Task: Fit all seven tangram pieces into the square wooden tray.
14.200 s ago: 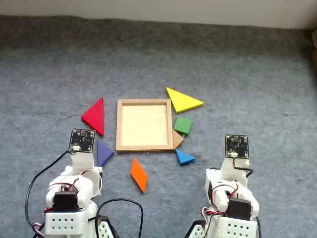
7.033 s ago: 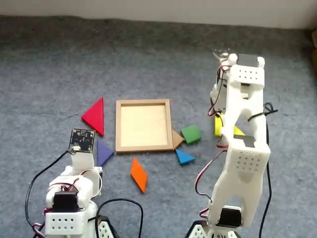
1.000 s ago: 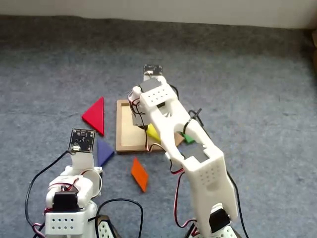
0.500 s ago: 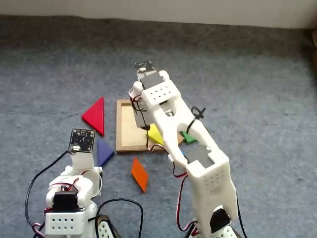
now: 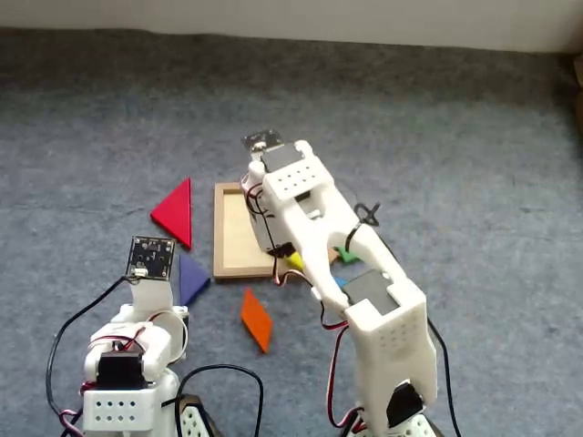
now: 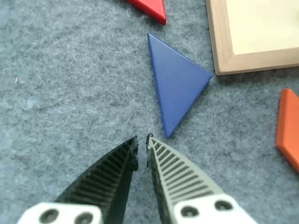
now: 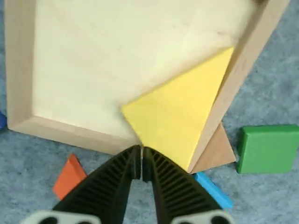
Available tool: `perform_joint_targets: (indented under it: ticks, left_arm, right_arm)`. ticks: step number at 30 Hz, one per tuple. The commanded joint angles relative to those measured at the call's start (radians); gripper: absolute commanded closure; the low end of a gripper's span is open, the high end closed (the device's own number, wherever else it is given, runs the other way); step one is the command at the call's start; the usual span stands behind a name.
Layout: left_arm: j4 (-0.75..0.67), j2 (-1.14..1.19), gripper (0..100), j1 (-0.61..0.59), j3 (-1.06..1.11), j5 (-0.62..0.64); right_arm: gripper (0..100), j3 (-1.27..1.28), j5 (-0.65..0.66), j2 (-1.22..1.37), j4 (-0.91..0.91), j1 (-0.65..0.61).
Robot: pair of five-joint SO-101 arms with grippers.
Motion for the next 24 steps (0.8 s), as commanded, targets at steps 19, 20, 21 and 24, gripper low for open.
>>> perform_joint_targets:
  ticks: [19, 20, 21, 24]
  left_arm:
    - [0.005, -0.036, 95, -0.005, 0.019, -0.006]
    - [0.005, -0.036, 95, -0.005, 0.019, -0.006]
    - [0.005, -0.036, 95, -0.005, 0.019, -0.006]
    - [0.005, -0.036, 95, -0.005, 0.019, -0.006]
  right_arm:
    - [98.5, 0.082, 0.084, -0.081, -0.289, 0.079]
    - [98.5, 0.082, 0.084, -0.084, -0.282, 0.076]
    - [98.5, 0.082, 0.084, -0.090, -0.265, 0.073]
    - [98.5, 0.079, 0.084, -0.127, -0.259, 0.059]
